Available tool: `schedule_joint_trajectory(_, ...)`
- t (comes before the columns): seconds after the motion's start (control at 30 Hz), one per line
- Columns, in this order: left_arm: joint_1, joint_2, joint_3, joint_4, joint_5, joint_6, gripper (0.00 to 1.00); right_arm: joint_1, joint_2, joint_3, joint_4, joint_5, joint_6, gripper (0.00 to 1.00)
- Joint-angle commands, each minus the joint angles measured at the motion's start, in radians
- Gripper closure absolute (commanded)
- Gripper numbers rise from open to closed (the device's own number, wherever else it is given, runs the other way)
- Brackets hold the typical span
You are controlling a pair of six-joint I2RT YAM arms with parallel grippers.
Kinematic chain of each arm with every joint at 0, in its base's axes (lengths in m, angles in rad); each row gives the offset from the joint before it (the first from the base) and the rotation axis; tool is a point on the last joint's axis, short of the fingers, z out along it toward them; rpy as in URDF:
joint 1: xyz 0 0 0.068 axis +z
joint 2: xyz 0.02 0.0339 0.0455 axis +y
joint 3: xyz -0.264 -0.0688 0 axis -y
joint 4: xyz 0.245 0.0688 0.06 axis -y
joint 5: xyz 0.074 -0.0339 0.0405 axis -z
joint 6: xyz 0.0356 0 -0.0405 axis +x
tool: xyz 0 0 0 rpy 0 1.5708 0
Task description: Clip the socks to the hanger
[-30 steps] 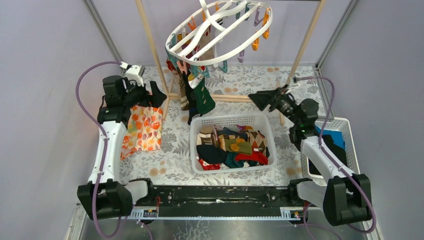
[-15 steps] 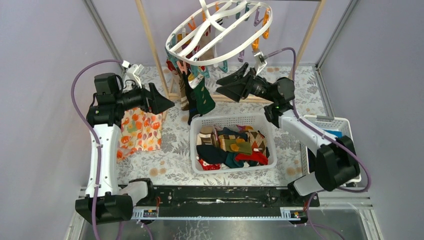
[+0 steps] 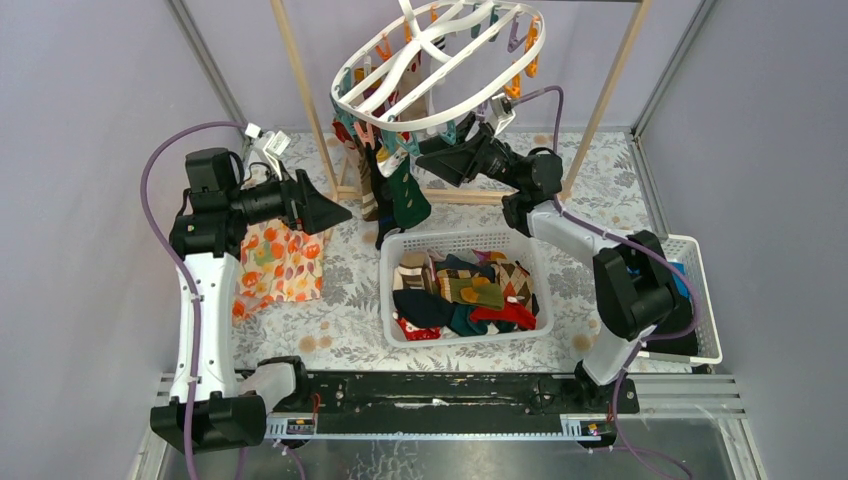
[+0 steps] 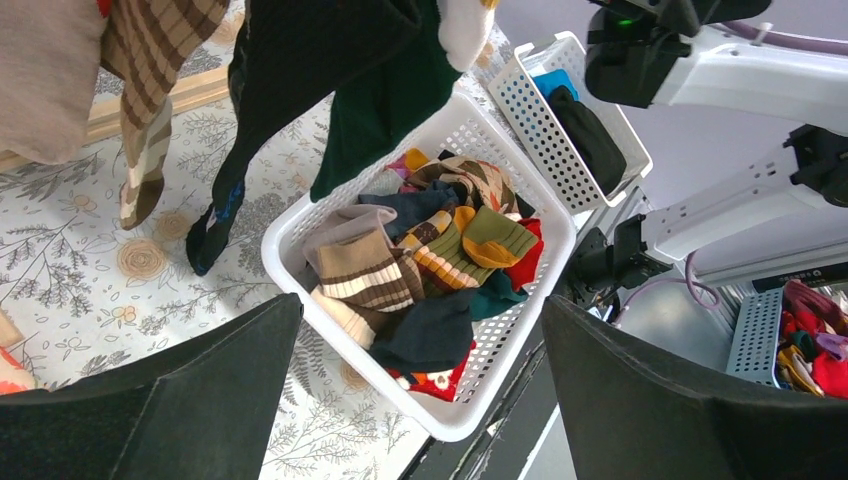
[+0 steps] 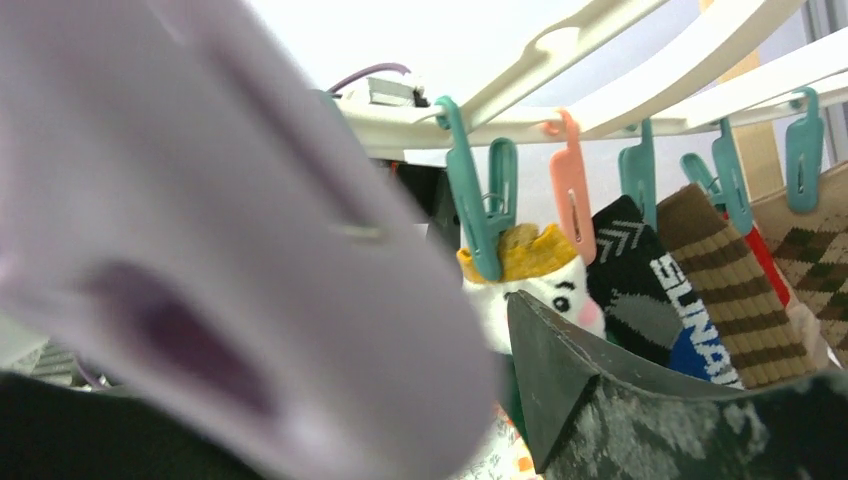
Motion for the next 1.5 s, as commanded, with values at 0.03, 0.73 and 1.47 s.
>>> schedule_joint_trajectory(0.03,0.004,-0.009,0.033,-0.022,0.040,-0.018,0.03,0.022,0.042,0.072,0.188,0.081,0.059,0.34)
schedule_joint_trajectory(0.73,0.005,0.005,0.084,-0.087,0.037,0.010,0.04,0.065,0.020,-0.005,0.246,0.191,-0.001,0.59)
schedule_joint_trajectory(1.47,0.005,0.039,0.198,-0.089,0.000,-0.076,0.08,0.198,-0.165,-0.070,-0.171,0.445,-0.455,0.99)
